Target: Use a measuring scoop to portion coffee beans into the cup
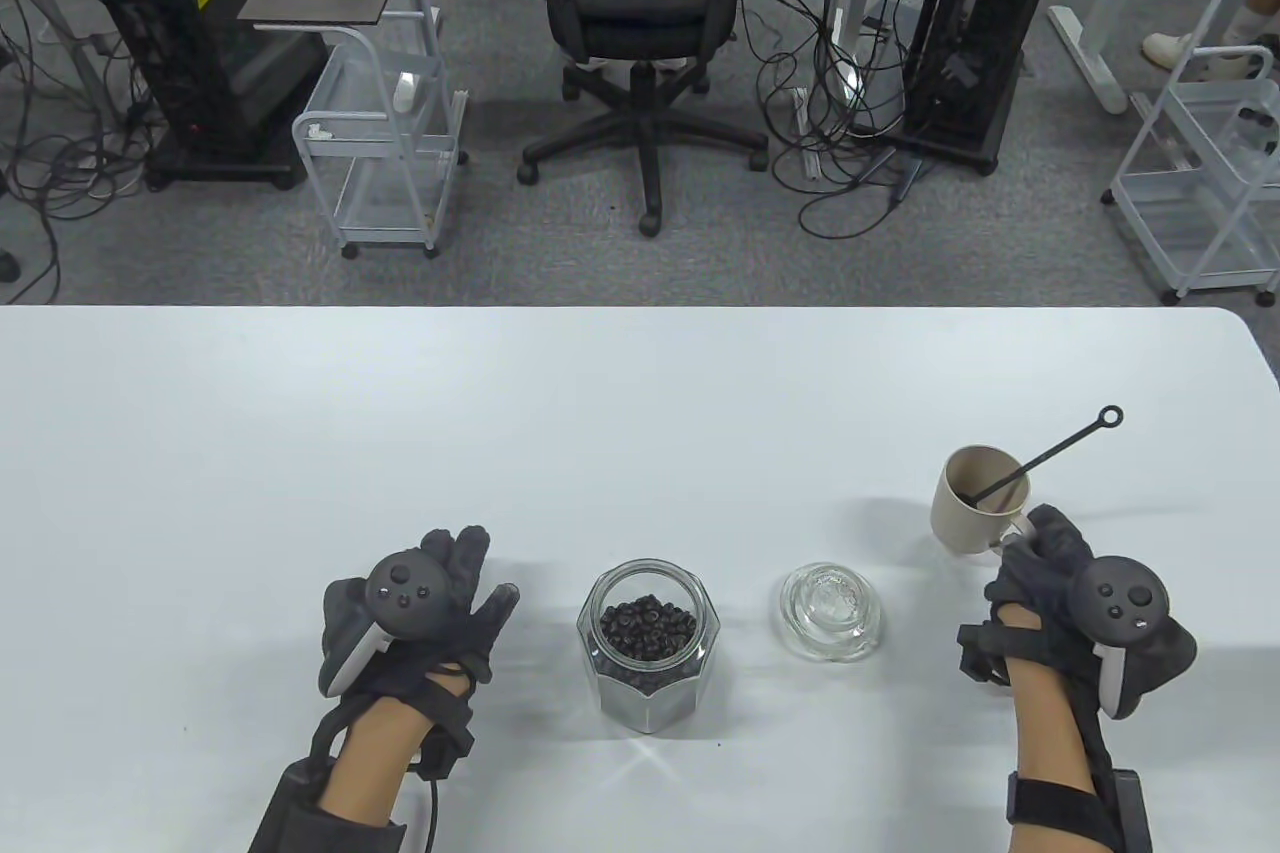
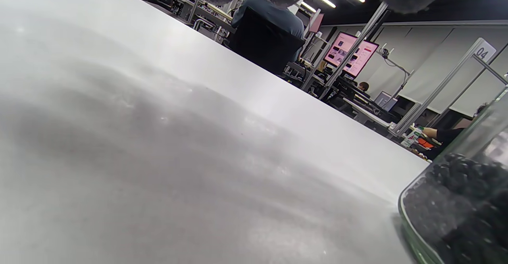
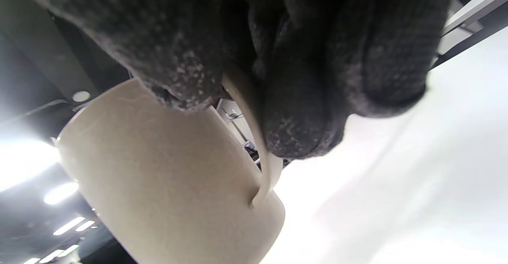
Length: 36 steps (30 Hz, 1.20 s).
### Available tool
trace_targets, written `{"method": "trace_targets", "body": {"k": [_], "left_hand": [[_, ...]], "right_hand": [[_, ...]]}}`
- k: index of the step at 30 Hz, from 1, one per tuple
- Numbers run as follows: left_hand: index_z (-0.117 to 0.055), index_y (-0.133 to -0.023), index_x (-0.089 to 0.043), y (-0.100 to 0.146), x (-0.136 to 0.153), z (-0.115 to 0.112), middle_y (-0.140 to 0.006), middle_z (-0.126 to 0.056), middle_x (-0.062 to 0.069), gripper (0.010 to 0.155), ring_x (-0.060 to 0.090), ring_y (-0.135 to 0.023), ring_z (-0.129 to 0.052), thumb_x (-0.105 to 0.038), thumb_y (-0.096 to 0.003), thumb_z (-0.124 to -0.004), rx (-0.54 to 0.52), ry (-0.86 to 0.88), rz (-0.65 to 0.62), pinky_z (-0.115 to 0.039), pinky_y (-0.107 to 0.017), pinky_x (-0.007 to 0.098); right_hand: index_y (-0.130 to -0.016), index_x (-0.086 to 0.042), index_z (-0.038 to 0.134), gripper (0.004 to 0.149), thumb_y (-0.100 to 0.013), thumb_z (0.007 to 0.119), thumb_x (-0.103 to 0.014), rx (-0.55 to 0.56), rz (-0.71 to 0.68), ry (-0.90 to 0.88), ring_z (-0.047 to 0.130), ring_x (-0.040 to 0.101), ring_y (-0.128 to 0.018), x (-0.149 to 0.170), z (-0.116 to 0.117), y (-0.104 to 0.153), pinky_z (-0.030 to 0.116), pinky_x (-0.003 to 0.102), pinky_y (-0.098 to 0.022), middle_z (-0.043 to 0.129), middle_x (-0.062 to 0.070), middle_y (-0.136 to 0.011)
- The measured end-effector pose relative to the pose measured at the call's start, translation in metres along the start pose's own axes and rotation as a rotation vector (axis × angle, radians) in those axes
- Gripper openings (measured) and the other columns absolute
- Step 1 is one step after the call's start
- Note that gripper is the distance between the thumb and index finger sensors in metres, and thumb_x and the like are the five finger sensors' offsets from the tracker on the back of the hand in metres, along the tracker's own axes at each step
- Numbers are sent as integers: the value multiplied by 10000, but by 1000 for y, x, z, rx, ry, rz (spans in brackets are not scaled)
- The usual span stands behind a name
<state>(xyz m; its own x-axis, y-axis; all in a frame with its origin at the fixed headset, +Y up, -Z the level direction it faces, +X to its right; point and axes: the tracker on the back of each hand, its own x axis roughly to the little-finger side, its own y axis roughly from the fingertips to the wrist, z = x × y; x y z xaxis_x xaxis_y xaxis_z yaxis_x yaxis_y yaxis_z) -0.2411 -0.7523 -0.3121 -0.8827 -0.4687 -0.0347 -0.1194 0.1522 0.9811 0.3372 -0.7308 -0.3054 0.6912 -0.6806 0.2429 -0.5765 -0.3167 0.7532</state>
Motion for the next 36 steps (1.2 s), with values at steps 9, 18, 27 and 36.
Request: {"method": "trace_targets", "body": {"k": [9, 18, 27, 36], "left_hand": [[-384, -1136, -232, 3, -2, 6, -1187, -349, 200, 801, 584, -1065, -372, -665, -487, -562, -19, 6, -17, -441, -669, 732], [-392, -1134, -231, 4, -3, 6, -1183, -380, 205, 800, 587, -1061, -397, -663, -485, -567, -27, 28, -27, -444, -665, 736], [-394, -1134, -228, 3, -2, 5, -1183, -386, 206, 800, 587, -1059, -407, -662, -484, -567, -27, 31, -26, -445, -665, 736], [-400, -1133, -225, 3, -2, 4, -1180, -400, 209, 799, 587, -1057, -416, -662, -485, -567, -24, 28, -30, -449, -665, 735]], "right_hand": [[-816, -113, 870, 461, -379, 961, -233, -129, -140, -108, 1115, 404, -520, -58, 17, 24, 927, 485, -354, 901, 230, -783], [-816, -119, 869, 463, -376, 965, -226, -336, -222, -156, 1115, 410, -537, -120, 64, 49, 930, 490, -358, 898, 224, -793], [-814, -120, 872, 461, -373, 968, -215, -507, -264, -218, 1113, 419, -549, -136, 103, 67, 931, 489, -359, 896, 223, -798], [-813, -116, 874, 465, -368, 972, -210, -587, -319, -163, 1125, 416, -550, -147, 118, 83, 939, 483, -359, 900, 227, -795]]}}
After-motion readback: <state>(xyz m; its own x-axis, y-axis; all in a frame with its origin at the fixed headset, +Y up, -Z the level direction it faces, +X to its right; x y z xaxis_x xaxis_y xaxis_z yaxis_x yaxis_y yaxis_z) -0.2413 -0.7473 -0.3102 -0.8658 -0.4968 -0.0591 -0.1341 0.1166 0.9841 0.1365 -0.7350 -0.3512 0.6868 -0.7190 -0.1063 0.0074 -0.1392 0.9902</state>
